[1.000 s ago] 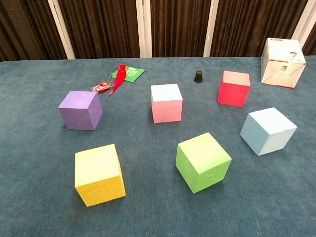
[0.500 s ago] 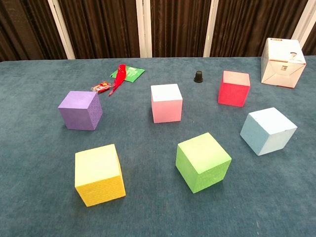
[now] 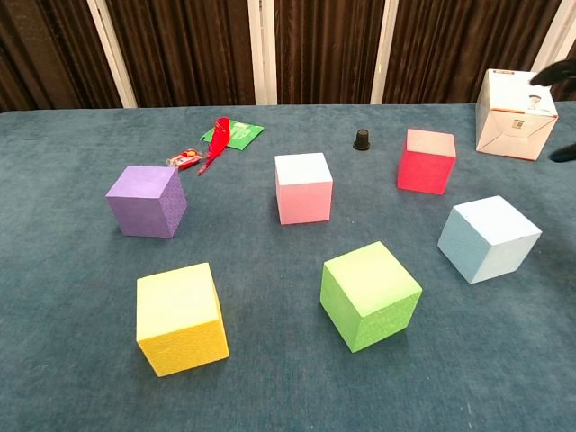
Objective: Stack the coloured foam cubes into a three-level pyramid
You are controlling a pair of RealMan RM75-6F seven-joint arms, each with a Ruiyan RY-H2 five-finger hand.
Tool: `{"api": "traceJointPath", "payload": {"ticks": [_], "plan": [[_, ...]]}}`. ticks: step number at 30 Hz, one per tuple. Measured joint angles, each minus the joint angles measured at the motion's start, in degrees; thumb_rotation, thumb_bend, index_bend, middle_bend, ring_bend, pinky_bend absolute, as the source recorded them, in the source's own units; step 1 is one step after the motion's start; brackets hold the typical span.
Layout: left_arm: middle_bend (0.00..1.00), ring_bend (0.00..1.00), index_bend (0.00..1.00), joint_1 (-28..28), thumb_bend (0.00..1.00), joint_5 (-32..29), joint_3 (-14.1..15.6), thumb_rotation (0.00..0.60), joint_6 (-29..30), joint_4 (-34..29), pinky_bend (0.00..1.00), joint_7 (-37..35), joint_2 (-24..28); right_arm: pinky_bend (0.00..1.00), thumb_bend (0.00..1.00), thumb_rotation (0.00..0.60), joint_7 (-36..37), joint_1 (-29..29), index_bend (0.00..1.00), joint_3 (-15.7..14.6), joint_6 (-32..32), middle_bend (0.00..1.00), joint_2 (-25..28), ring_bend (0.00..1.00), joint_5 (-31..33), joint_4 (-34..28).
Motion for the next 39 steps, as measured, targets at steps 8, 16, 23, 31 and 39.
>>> {"api": "traceJointPath", "payload": {"ticks": [8,16,23,31,39], "plan": [[0.00,0.00,0.05,0.03,0.38,-1.54,-0.73,0.600,-0.17,0.22,0.00,-0.30,0.11,0.00,0.19,0.600,-14.12,13.51,0.15,-0.09,-0.24,0.08,-10.07,0.02,15.36,8.01],[0.00,0.00,0.05,-0.23,0.38,-3.51,-1.44,0.600,-1.13,0.69,0.00,-0.11,0.03,0.00,0.19,0.600,-17.74,18.93,0.17,-0.62,-1.44,0.09,-19.25,0.03,19.88,19.49],[0.00,0.00,0.05,-0.38,0.38,-5.71,-2.49,0.600,-1.69,1.15,0.00,-0.41,-0.04,0.00,0.19,0.600,-17.94,21.60,0.17,-0.37,-3.38,0.12,-24.09,0.03,20.94,27.15],[0.00,0.00,0.05,-0.65,0.38,-7.05,-3.10,0.600,-2.17,1.57,0.00,0.23,-0.44,0.00,0.19,0.600,-19.51,24.32,0.17,0.49,-4.83,0.16,-26.43,0.04,23.74,32.07],[0.00,0.00,0.05,-0.60,0.38,-7.83,-3.58,0.600,-1.89,1.84,0.00,0.40,-0.72,0.00,0.19,0.600,-22.50,25.90,0.21,0.48,-5.33,0.17,-26.86,0.04,27.12,34.19]]}}
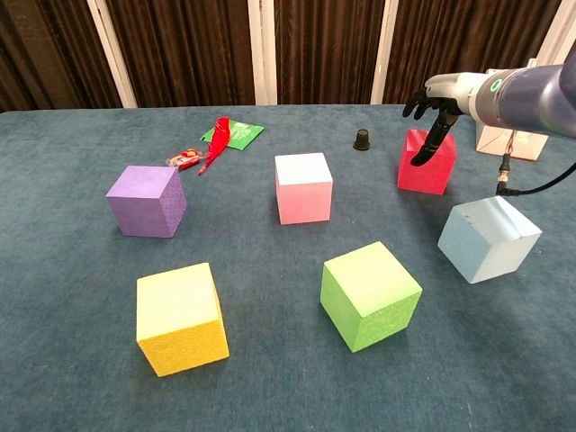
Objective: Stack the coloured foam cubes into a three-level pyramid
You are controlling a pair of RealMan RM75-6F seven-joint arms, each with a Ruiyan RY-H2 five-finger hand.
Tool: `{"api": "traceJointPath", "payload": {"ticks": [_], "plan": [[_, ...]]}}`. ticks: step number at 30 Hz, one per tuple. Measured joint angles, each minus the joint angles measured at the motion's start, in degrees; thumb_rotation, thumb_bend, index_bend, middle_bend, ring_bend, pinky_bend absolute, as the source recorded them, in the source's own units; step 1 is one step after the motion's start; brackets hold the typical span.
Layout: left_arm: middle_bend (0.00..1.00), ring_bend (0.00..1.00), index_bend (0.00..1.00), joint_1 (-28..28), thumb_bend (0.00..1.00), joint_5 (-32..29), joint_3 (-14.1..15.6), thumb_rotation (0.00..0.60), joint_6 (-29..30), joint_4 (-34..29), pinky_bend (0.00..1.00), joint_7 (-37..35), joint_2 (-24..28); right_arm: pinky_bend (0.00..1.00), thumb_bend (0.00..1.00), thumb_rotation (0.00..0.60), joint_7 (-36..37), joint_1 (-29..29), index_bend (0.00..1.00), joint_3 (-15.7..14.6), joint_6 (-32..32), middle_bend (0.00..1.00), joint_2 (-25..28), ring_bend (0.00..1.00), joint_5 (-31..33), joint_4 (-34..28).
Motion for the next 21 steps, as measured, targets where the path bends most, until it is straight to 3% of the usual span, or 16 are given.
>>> {"api": "traceJointPath", "payload": {"ticks": [11,21], "plan": [[0.00,0.00,0.05,-0.06,0.38,-0.08,0.11,0.600,-0.10,-0.46,0.00,0.64,-0.21,0.00,0.19,0.600,-2.32,0.04,0.23,-1.10,-0.35,0.19,0.22,0.06,2.84,1.17],[0.00,0.00,0.07,-0.21,0.38,-0.68,-0.02,0.600,-0.34,-0.59,0.00,1.48,-0.51,0.00,0.19,0.600,-1.27,-0.44,0.24,-0.88,-0.41,0.30,-0.95,0.12,1.59,3.74]]}}
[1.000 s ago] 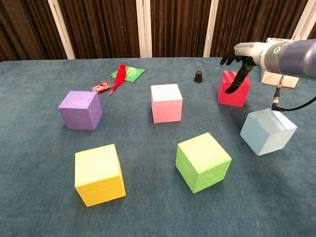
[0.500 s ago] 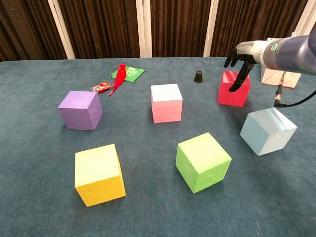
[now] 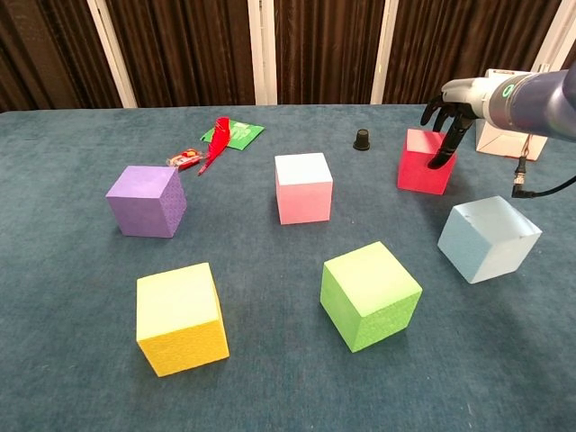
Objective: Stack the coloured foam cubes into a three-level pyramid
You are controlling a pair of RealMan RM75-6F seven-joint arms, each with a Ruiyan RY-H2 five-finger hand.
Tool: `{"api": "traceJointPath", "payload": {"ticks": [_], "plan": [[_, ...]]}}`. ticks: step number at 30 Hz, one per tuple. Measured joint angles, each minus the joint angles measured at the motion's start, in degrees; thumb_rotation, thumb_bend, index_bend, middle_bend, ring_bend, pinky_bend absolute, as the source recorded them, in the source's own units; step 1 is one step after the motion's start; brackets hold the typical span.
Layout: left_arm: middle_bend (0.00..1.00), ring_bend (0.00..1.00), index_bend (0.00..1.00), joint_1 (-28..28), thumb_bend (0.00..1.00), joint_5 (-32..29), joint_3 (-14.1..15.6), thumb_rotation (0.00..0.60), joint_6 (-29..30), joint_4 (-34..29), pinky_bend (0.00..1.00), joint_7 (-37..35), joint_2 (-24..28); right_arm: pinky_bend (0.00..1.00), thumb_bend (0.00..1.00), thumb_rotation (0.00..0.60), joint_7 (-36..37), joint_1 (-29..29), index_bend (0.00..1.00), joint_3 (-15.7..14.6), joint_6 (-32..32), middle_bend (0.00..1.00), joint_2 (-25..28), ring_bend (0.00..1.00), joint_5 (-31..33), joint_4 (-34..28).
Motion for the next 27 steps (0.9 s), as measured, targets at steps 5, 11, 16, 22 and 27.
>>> {"api": "traceJointPath", "payload": {"ticks": [5,11,16,22,27], "plan": [[0.00,0.00,0.07,0.09,0.38,-0.01,-0.09,0.600,0.37,-0.10,0.00,0.08,-0.10,0.00,0.19,0.600,0.37,-0.21,0.30,-0.05,-0.47,0.31,-0.85,0.14,-0.87,1.33],[0.00,0.00,0.08,0.21,0.38,-0.08,-0.18,0.600,0.54,-0.21,0.00,-0.15,-0.08,0.00,0.19,0.600,0.96,-0.47,0.35,0.02,-0.91,0.34,-1.69,0.17,-2.16,2.33],[0.00,0.00,0.09,0.20,0.38,-0.14,-0.19,0.600,0.45,-0.29,0.00,-0.26,-0.03,0.00,0.19,0.600,1.37,-0.70,0.37,0.23,-0.36,0.37,-2.10,0.19,-3.16,2.57],[0.00,0.00,0.10,0.42,0.38,-0.05,-0.28,0.600,0.85,-0.42,0.00,-0.85,0.18,0.00,0.19,0.600,1.75,-0.99,0.41,0.85,1.56,0.41,-1.55,0.22,-4.55,0.85],[0.00,0.00,0.10,0.63,0.38,0.03,-0.31,0.600,1.07,-0.50,0.00,-1.27,0.51,0.00,0.19,0.600,1.13,-1.26,0.41,1.09,2.63,0.42,-0.26,0.22,-4.78,-2.26]]}}
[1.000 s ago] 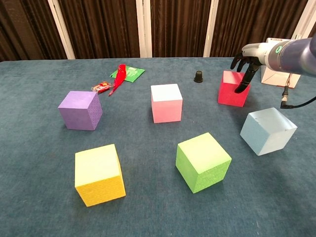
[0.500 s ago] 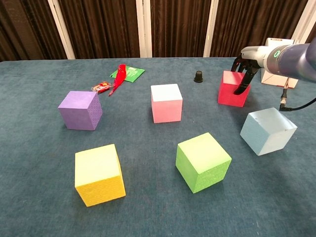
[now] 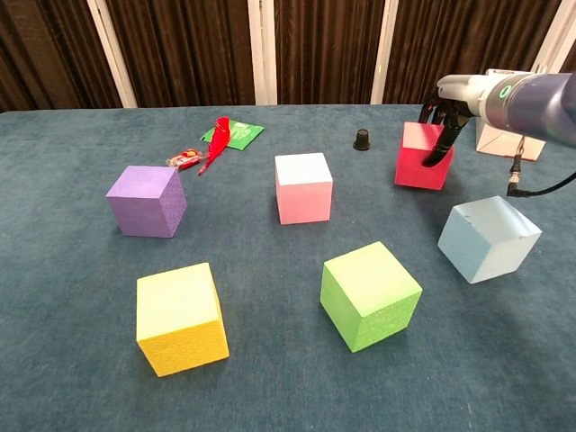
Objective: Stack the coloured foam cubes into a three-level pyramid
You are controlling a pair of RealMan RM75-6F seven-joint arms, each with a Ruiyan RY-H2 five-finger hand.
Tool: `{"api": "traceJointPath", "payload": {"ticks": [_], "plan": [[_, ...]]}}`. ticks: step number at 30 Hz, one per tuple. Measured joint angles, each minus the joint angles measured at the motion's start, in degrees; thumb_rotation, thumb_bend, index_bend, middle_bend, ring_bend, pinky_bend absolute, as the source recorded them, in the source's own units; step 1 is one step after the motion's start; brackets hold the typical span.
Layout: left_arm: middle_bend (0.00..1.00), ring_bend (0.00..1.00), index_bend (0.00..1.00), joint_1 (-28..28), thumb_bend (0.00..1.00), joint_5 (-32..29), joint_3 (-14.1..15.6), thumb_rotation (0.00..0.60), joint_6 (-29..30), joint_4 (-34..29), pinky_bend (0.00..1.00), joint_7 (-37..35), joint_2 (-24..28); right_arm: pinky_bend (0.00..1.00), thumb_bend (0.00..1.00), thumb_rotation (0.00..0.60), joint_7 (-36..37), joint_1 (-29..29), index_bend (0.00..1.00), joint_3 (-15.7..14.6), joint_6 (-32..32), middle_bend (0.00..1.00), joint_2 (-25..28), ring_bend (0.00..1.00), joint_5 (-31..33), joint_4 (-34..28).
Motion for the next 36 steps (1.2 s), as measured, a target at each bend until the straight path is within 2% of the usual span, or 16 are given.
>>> {"api": "traceJointPath", "payload": {"ticks": [6,13,17,23,36], "plan": [[0.00,0.00,0.10,-0.17,0.38,-0.10,-0.09,0.600,-0.38,0.43,0.00,-0.25,0.02,0.00,0.19,0.600,-2.04,-0.59,0.41,-0.19,1.57,0.42,4.39,0.22,0.58,-8.37],[0.00,0.00,0.10,-0.01,0.38,0.74,0.08,0.600,0.13,0.32,0.00,-0.84,0.08,0.00,0.19,0.600,-3.74,-2.07,0.41,-1.21,3.37,0.42,12.25,0.22,1.28,-23.52],[0.00,0.00,0.10,0.22,0.38,1.09,0.19,0.600,0.53,0.14,0.00,-1.21,0.20,0.00,0.19,0.600,-3.11,-3.01,0.41,-2.07,3.93,0.42,14.65,0.22,-0.46,-29.26],[0.00,0.00,0.10,0.20,0.38,0.92,0.18,0.600,0.24,0.11,0.00,-1.45,0.38,0.00,0.19,0.600,-0.58,-3.62,0.41,-3.44,3.25,0.42,14.26,0.22,-4.43,-30.78],[0.00,0.00,0.10,0.40,0.38,0.54,-0.21,0.600,0.68,0.07,0.00,-1.72,0.40,0.00,0.19,0.600,2.62,-2.25,0.41,-4.06,1.69,0.42,9.97,0.22,-7.93,-24.81]]}}
